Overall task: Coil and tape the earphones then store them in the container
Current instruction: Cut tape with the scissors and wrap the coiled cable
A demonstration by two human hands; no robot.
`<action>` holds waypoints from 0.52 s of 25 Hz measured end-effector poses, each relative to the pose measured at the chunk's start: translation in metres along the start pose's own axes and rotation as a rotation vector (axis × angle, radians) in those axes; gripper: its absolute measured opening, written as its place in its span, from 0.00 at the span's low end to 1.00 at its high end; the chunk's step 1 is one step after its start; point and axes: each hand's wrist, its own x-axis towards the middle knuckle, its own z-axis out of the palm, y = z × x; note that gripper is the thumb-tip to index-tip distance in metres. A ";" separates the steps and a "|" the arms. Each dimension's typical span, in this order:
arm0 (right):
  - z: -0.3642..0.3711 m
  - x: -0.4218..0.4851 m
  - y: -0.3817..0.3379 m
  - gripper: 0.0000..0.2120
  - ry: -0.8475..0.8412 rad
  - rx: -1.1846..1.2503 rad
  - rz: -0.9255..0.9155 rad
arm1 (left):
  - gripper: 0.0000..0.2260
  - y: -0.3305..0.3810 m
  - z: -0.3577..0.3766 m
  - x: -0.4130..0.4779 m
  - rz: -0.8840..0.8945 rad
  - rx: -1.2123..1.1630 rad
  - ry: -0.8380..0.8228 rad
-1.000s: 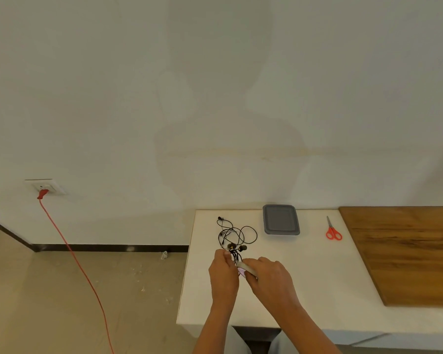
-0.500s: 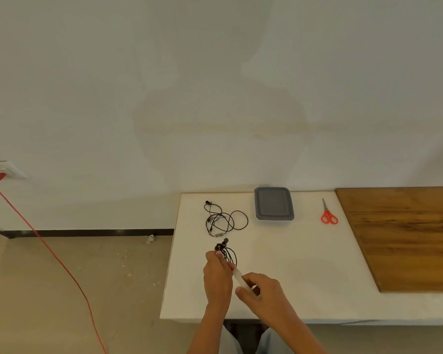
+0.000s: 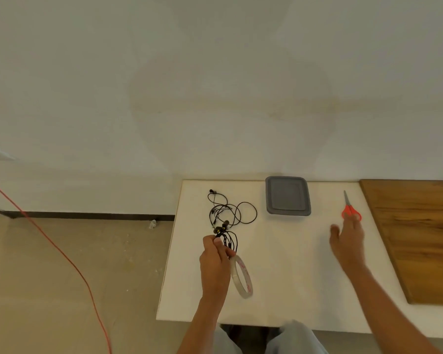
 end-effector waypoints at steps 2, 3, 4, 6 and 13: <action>-0.001 0.028 0.003 0.22 -0.027 -0.070 0.000 | 0.10 -0.001 0.003 0.004 -0.001 -0.005 -0.006; 0.000 0.035 0.003 0.22 -0.034 -0.100 0.004 | 0.10 -0.004 0.005 0.005 -0.001 -0.004 -0.011; 0.002 0.040 0.003 0.22 -0.037 -0.121 0.000 | 0.10 -0.005 0.007 0.006 -0.002 -0.003 -0.018; 0.008 0.045 0.003 0.19 -0.036 -0.140 -0.007 | 0.10 -0.007 0.014 0.007 -0.006 -0.002 -0.030; 0.016 0.029 -0.002 0.10 0.060 -0.063 0.041 | 0.11 0.002 0.029 0.010 0.005 0.013 -0.040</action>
